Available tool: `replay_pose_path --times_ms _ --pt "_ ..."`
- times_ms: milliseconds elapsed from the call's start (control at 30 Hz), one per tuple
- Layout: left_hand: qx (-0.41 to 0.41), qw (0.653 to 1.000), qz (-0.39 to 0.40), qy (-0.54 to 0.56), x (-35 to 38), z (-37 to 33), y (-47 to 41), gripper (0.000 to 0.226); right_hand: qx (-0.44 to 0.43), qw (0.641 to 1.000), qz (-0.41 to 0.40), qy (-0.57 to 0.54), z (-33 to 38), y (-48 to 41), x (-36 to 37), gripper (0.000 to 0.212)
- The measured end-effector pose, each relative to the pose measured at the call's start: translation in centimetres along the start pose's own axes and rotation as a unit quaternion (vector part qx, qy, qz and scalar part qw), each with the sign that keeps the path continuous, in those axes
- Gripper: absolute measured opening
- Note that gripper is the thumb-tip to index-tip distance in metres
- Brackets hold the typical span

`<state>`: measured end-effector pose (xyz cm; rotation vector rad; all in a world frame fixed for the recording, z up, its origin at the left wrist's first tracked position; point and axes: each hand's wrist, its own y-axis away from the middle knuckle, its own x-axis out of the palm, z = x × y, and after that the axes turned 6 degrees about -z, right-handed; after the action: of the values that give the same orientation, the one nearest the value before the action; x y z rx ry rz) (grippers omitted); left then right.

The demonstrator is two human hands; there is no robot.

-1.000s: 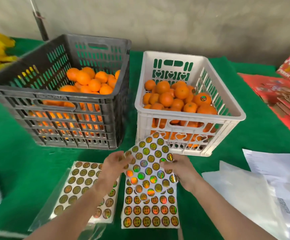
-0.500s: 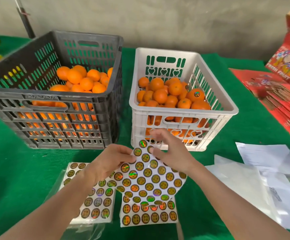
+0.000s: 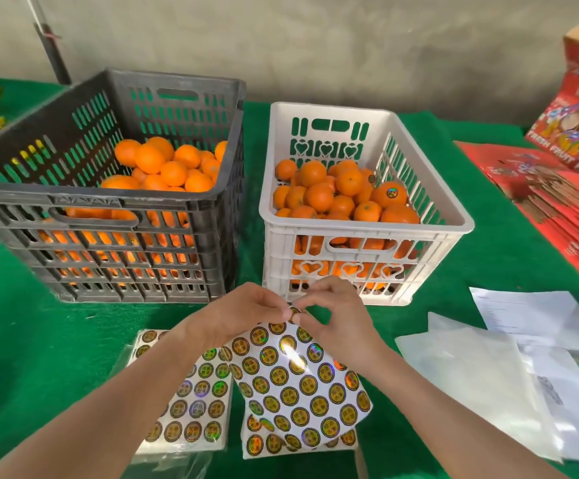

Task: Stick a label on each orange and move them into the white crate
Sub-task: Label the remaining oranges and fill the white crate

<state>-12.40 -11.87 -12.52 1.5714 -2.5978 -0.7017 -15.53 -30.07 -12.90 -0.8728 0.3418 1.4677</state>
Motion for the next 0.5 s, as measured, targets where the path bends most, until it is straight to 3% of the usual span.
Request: replay_pose_path --times_ms 133,367,500 --pt "0.019 0.999 0.029 -0.031 0.2 0.1 -0.3 0.018 0.011 1.000 0.001 -0.001 0.0 0.4 0.2 0.002" --pt "0.019 0.995 0.041 -0.083 0.8 0.1 -0.9 0.020 0.053 0.998 -0.030 0.000 -0.8 1.4 1.3 0.016" --pt "-0.047 0.994 0.090 -0.041 0.2 -0.3 -1.2 0.022 -0.103 0.991 -0.077 0.019 -1.0 1.6 1.2 0.018"
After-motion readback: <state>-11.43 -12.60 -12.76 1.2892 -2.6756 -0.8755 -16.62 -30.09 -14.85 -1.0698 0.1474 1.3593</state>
